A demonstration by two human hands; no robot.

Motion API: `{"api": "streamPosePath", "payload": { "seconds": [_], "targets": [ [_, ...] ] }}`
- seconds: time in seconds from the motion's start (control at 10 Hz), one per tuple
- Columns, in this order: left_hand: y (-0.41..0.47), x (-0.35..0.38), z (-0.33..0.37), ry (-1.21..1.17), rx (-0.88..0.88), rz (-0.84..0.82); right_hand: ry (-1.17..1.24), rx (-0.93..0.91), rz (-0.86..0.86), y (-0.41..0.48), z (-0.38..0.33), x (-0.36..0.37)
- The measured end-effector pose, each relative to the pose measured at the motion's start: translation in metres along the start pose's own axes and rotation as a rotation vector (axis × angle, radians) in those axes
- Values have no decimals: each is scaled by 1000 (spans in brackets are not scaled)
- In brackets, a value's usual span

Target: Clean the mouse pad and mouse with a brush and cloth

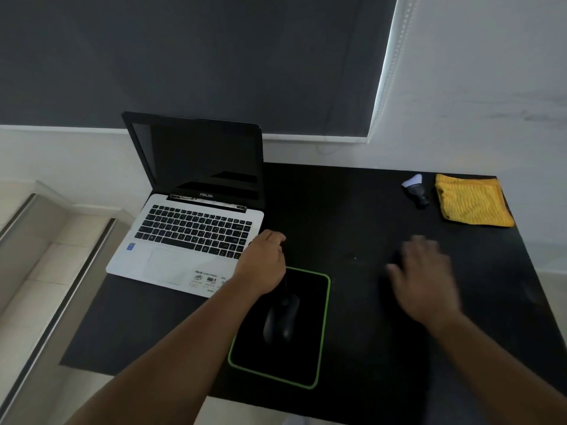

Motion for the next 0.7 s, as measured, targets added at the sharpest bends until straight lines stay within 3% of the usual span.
{"api": "streamPosePath", "payload": {
  "seconds": [0.1,0.2,0.3,0.4,0.5,0.6,0.7],
  "targets": [
    [-11,9,4,24,46,-22,119,-443,-136,-14,-135,29],
    [-24,17,8,31,77,-31,93,-464,-229,-26,-170,50],
    [-35,21,6,37,83,-59,82,128,-103,-14,-91,40],
    [-43,16,-1,36,58,-59,199,443,-204,-33,-46,40],
    [-54,4,1,40,80,-18,203,-40,-33,-40,-109,16],
    [-70,-12,1,28,96,12,284,-437,-209,-78,-170,25],
    [-93,-24,-9,-15,87,67,495,-277,-249,-97,-151,27]
  ]
}}
Point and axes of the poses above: each hand's wrist, its own y-axis towards the middle knuckle, its own x-axis out of the palm, z = x × y, the point moved 10 cm from there along y, towards the middle knuckle, and after that the axes turned 3 degrees about z, right-handed, at the moved point
